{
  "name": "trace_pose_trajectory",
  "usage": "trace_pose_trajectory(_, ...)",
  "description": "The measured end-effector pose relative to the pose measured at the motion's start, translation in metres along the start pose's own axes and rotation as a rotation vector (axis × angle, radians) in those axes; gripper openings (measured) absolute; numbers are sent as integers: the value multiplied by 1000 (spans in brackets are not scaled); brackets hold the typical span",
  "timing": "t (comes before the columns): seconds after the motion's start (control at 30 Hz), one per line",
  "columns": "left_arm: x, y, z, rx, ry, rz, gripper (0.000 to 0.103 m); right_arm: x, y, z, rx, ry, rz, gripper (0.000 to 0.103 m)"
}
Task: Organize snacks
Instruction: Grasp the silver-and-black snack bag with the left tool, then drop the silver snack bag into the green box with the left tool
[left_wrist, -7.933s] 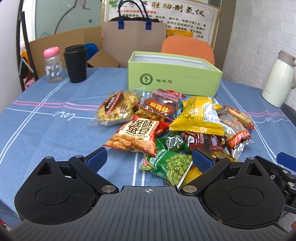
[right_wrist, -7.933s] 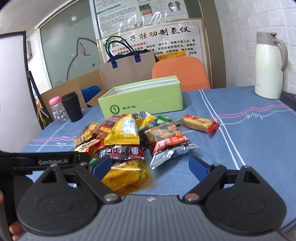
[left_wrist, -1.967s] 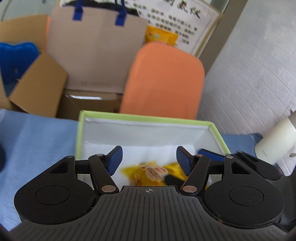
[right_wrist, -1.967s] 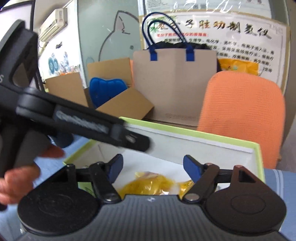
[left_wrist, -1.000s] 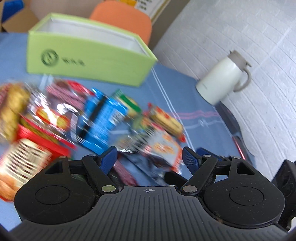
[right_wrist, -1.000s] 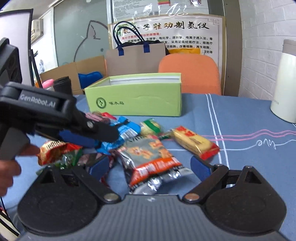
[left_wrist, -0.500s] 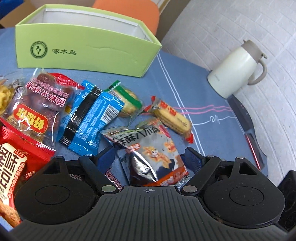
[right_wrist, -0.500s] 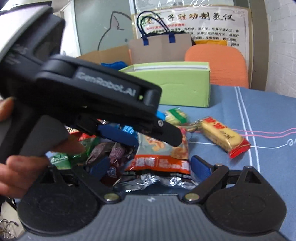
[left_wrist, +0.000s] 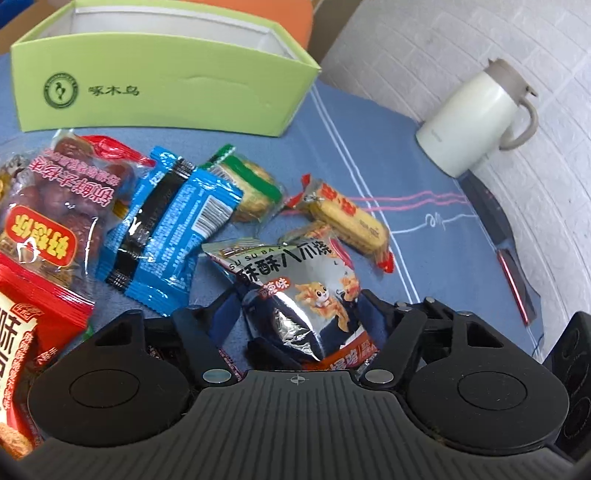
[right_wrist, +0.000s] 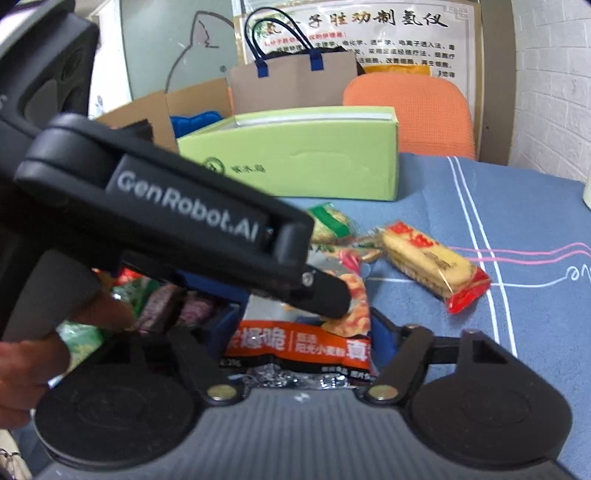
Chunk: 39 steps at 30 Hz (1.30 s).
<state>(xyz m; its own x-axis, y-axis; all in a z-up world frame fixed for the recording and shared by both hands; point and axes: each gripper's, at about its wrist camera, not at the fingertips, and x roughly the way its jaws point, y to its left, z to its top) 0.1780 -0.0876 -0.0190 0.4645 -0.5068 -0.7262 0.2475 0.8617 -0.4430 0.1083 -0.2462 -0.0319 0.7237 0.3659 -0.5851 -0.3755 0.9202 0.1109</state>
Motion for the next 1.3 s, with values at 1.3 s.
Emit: trace_pose_trajectory(1.3,-76,174,189,-137,-400,157,68,178,44,222,-113,-103,179,93)
